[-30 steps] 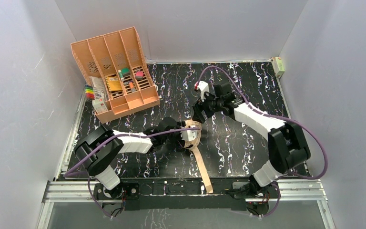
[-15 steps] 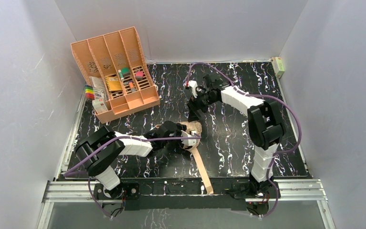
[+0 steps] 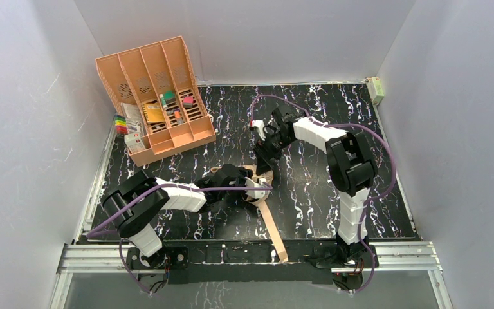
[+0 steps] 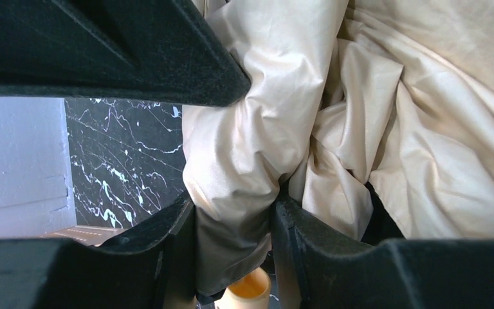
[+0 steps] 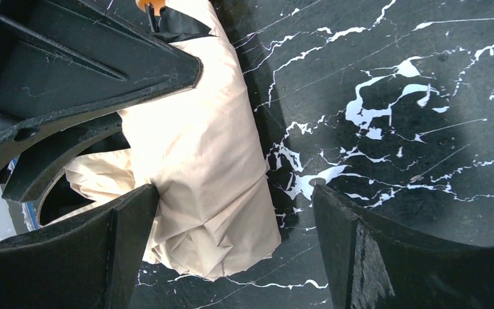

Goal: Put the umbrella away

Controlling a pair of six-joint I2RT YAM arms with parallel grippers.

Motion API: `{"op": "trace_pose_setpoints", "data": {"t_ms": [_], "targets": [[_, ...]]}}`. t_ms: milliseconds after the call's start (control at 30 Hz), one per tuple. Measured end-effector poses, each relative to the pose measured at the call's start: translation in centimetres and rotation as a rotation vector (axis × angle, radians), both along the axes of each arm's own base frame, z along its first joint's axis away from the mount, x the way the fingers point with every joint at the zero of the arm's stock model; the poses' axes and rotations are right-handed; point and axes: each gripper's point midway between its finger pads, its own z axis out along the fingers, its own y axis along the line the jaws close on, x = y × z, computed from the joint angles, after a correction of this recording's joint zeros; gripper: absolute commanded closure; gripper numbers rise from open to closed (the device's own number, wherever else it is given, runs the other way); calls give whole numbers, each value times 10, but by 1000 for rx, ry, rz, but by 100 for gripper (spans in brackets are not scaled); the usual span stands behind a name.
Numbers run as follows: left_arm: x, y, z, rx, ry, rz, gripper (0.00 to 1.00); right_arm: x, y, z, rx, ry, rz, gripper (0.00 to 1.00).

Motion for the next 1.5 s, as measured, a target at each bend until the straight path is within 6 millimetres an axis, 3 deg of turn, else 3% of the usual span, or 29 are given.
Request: {"op": "trace_pose_setpoints", "data": {"t_ms": [133,367,433,633,800,867,900,1100,1233,1333,1500], "targets": [[-1,-1,0,0,1,-3,100,-4,0,-4,-17,0,15,7],[-1,-1,0,-8,8,5,100,-15,1,-13,-76,4,34,29],[-2,-1,-1,-11,13,8,92,-20,1,-17,-89,13,35,36],[-3,-2,-1,-34,27,29,56,-23,-3,-21,-115,-22,15,61],[-3,1,7,-82,52,76,37,-22,-6,-22,-138,-69,6,83],[-5,2,16,-116,67,92,25,-21,-7,-22,-150,-87,1,88],[-7,2,23,-137,77,96,23,-21,-7,-22,-158,-98,-1,89],[-24,7,79,-318,112,124,22,-17,-10,-21,-182,-209,-9,91],[-39,26,121,-471,111,157,20,-4,-18,-19,-207,-414,-17,93],[-46,44,136,-555,122,197,19,-2,-19,-18,-208,-551,-15,97],[-45,73,141,-640,148,294,19,-5,-17,-16,-216,-682,-4,100]]}}
